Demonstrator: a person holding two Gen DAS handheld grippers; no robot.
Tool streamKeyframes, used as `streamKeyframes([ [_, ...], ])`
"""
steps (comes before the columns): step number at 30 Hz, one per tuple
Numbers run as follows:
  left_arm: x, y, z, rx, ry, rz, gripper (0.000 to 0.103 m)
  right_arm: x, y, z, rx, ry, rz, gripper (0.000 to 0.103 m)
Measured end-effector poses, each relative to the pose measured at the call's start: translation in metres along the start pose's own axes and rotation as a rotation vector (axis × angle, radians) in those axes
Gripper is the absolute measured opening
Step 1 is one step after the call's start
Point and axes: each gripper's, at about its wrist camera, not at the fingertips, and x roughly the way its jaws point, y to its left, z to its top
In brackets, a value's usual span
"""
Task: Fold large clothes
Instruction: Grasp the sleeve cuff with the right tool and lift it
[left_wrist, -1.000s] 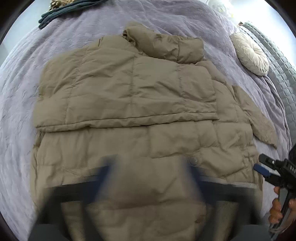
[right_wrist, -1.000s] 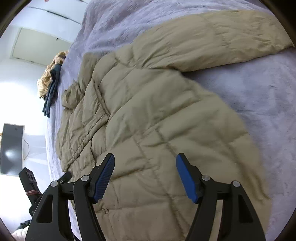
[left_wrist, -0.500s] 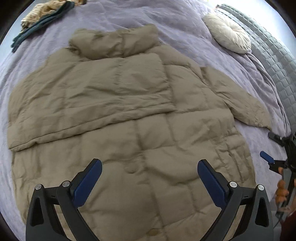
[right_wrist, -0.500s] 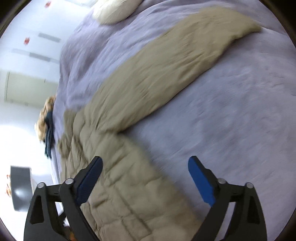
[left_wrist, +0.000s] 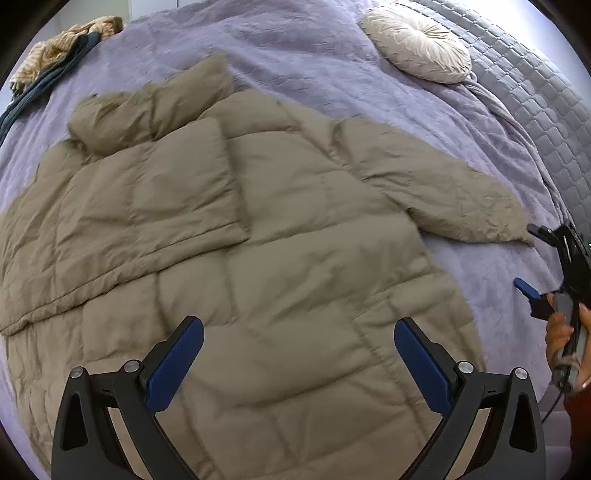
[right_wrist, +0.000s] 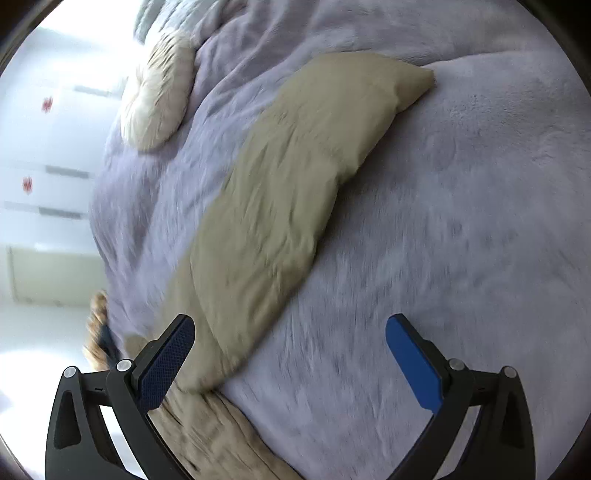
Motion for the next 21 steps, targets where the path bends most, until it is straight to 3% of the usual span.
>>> streamKeyframes([
  [8,0.011,-0.018,0.007,0.005,0.011,-0.01,0.103,0.031,-0.015,0.048,0.206,-0.033,0.22,0.1],
  [9,0.011,-0.018,0.007,0.005,0.01,-0.007,0.103,0.037,-0.017,0.052,0.238,-0.032,0.237,0.096],
  [12,0.011,-0.015,0.007,-0.017,-0.002,-0.009,0.103,0.052,-0.019,0.063,0.319,-0.008,0.262,0.063],
  [14,0.012,-0.012,0.008,-0.03,-0.01,-0.006,0.103,0.061,-0.023,0.068,0.362,0.012,0.278,0.052],
  [15,0.012,-0.01,0.008,-0.037,-0.011,-0.008,0.103,0.065,-0.024,0.068,0.379,0.023,0.303,0.041],
  [16,0.013,-0.009,0.009,-0.041,-0.01,-0.009,0.103,0.067,-0.023,0.069,0.386,0.032,0.327,0.021],
  [17,0.014,-0.007,0.009,-0.048,-0.005,-0.017,0.103,0.067,-0.023,0.069,0.382,0.035,0.329,0.011],
  [21,0.016,0.004,0.009,-0.091,0.011,-0.048,0.103,0.061,-0.005,0.069,0.31,0.038,0.397,0.007],
])
